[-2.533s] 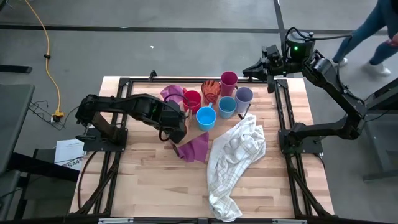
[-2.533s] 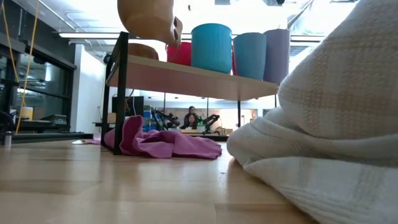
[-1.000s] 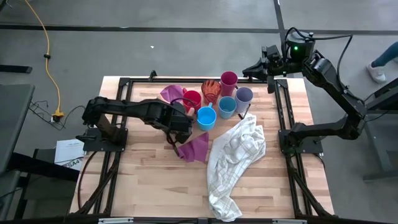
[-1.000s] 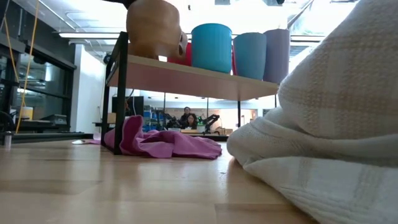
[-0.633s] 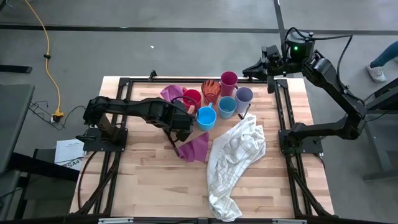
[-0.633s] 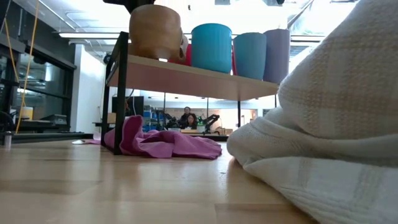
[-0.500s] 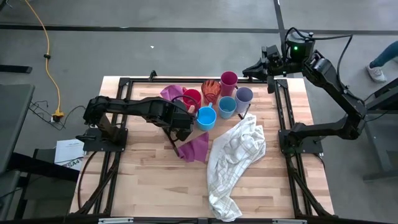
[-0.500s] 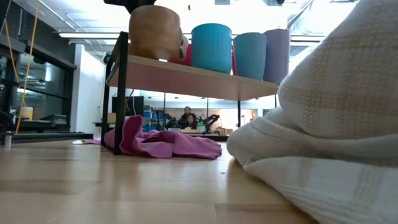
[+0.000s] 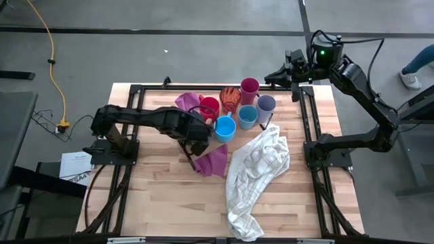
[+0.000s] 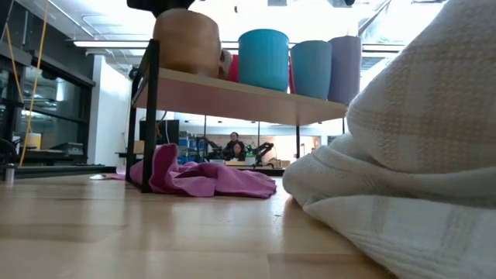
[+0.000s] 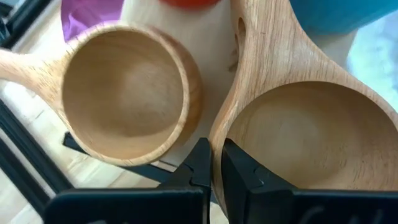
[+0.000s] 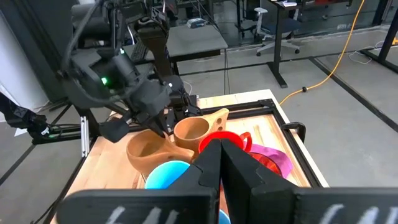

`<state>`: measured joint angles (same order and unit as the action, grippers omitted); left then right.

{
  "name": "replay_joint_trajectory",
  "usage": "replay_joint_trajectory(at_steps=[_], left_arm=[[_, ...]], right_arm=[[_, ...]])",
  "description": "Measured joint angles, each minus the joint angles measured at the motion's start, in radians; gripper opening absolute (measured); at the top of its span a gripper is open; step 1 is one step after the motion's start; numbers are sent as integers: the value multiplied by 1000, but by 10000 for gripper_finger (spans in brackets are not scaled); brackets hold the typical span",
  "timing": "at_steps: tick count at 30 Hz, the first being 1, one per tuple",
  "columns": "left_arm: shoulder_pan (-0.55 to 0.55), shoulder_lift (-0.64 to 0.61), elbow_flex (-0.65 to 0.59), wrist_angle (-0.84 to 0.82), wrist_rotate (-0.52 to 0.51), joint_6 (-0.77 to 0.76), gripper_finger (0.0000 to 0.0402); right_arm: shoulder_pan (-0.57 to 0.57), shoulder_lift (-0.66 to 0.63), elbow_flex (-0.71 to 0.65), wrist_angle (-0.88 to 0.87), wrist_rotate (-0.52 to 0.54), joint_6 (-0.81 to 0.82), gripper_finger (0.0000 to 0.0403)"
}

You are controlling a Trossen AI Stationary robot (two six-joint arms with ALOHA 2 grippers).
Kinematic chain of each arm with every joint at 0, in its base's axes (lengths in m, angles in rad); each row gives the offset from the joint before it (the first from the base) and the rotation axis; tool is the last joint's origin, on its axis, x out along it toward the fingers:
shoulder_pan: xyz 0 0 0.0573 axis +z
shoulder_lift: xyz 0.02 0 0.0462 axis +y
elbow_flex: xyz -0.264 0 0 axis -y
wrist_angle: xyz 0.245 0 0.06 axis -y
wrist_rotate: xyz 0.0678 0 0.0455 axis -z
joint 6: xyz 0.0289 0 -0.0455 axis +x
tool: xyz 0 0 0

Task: Stack small to large cups/mugs on shelf
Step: Put the brown mug on the shelf

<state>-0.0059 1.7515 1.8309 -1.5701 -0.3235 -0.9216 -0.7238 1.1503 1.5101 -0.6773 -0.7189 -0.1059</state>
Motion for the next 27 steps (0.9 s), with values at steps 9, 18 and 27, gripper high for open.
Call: replay_joint_trajectory(at_steps=[9, 18, 27], left_arm=[[-1, 0, -42, 58, 10, 9, 2], [0, 0, -42, 58, -10, 19, 2], [0, 0, -42, 61, -10, 25, 14]], right_arm=[[0, 0, 0, -3, 0, 0, 0], [0, 0, 0, -3, 0, -4, 0], [0, 0, 0, -3, 0, -6, 0]])
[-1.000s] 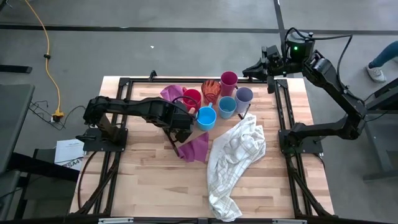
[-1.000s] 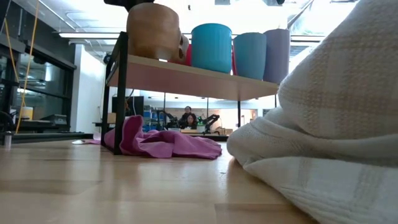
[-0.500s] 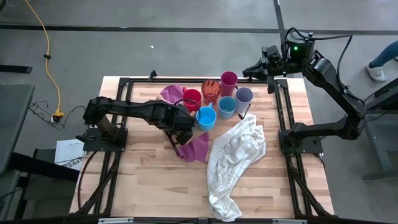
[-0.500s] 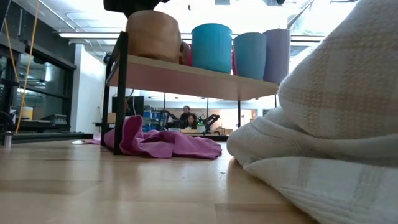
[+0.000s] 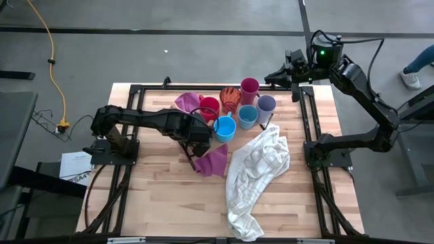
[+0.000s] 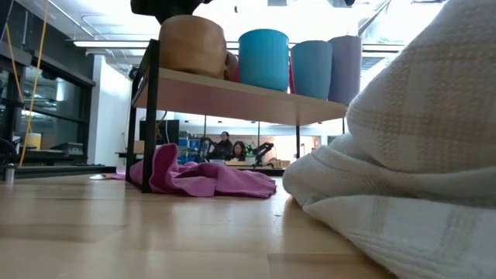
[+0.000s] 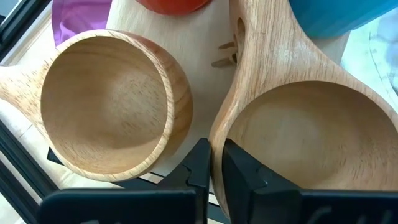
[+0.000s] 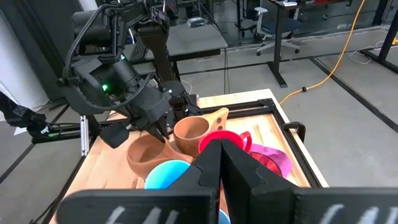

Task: Stack small to large cups/mugs on shelf
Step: Put the brown mug on the shelf

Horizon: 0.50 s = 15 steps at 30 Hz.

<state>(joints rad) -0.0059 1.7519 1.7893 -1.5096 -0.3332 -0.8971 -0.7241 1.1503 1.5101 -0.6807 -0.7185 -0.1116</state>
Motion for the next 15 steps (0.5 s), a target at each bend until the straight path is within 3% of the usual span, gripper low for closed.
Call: replay_joint_trajectory(at_steps=[15], left_arm=[[0, 0, 0, 11, -20, 11, 33]], right_arm=[[0, 0, 0, -8, 0, -1, 0]])
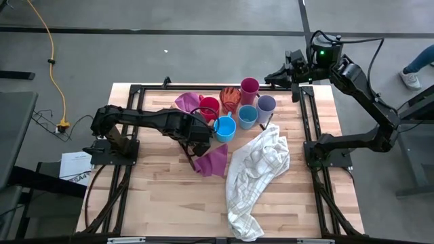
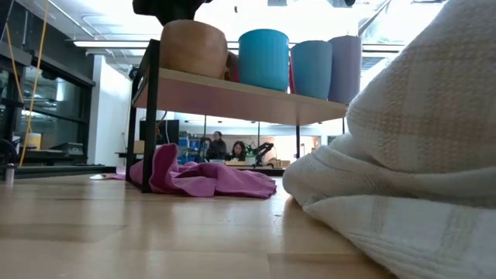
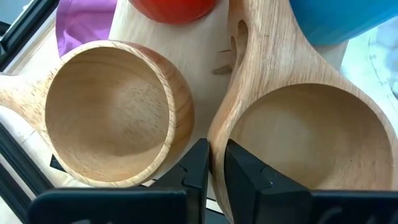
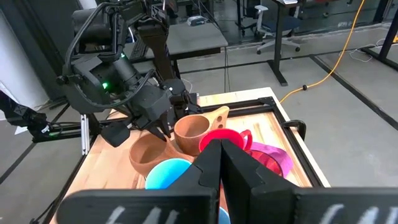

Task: Stack small to large cups/mugs on shelf
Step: Put the brown mug on the shelf

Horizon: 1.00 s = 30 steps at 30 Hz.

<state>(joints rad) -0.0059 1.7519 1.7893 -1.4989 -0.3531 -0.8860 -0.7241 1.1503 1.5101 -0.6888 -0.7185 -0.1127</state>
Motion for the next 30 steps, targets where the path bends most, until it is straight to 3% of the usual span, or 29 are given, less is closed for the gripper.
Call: replay_joint_trajectory(at_steps=[30], left_arm=[[0, 0, 0, 3, -6, 26, 35]], right_arm=[[0, 0, 0, -3, 0, -1, 0]])
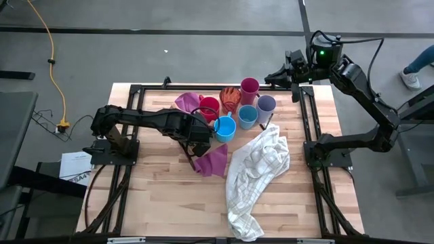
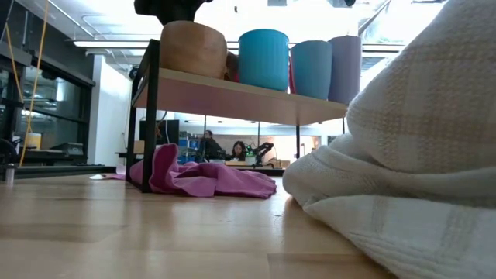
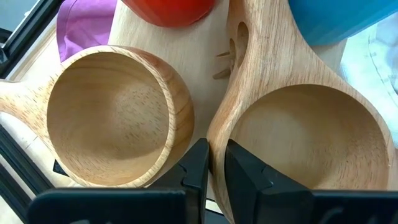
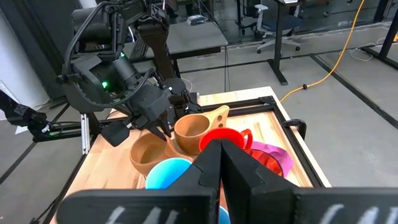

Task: Stack small to large cups/mugs on shelf
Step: Put the brown mug on the shelf, then return to Home Position

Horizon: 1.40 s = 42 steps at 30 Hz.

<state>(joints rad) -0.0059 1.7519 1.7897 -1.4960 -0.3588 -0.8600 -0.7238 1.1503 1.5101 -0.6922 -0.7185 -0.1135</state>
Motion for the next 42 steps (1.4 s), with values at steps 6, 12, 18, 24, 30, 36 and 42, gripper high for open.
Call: replay_joint_trajectory(at_steps=[6, 12, 18, 24, 30, 36, 42], left_arm=[[0, 0, 0, 4, 0, 0, 35], [0, 0, 0, 6, 4, 9, 35], [0, -1, 0, 8, 5, 11, 53], [0, -2, 1, 3, 4, 0, 108], [0, -2, 1, 4, -3, 0, 123], [0, -2, 1, 16, -7, 5, 116], [0, -2, 1, 38, 0, 16, 117]], right_arm=[[0, 0, 0, 0, 0, -1, 0], [0, 0, 0, 0, 0, -4, 0], [0, 0, 0, 0, 0, -4, 0], [0, 0, 0, -8, 0, -11, 0], [0, 0, 0, -8, 0, -11, 0], [0, 0, 0, -8, 0, -11, 0], [0, 0, 0, -8, 0, -11, 0]])
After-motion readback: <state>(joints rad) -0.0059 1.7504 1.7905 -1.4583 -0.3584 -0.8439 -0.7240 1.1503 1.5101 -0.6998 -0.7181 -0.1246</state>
